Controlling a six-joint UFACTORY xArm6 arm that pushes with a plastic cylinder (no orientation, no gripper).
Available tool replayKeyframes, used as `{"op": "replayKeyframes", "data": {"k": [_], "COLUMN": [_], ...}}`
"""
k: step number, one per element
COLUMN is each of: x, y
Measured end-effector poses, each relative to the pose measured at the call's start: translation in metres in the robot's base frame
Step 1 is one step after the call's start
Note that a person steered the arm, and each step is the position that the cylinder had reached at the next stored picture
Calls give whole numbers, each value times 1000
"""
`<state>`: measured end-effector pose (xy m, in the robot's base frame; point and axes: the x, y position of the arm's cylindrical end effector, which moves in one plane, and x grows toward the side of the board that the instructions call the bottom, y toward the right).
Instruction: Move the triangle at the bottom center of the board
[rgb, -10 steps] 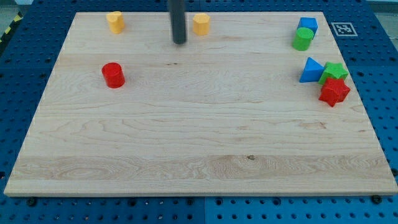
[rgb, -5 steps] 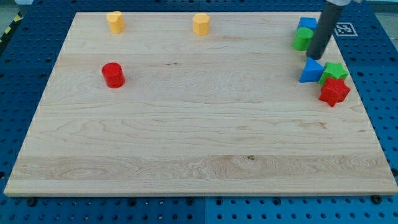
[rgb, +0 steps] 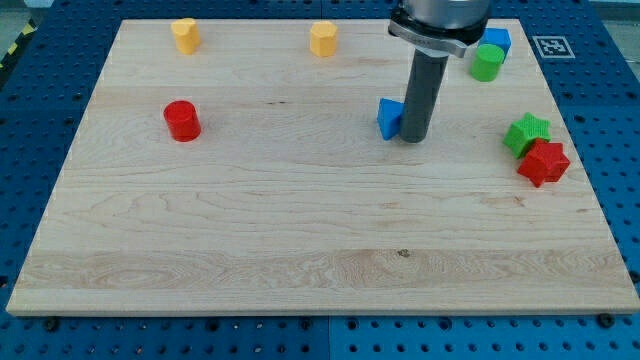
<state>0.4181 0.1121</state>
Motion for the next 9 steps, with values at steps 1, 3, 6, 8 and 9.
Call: {"op": "replayKeyframes", "data": {"k": [1,3,6,8,9], "x": [0,7,-60,-33,-11], "y": [28,46,112,13,-41]}}
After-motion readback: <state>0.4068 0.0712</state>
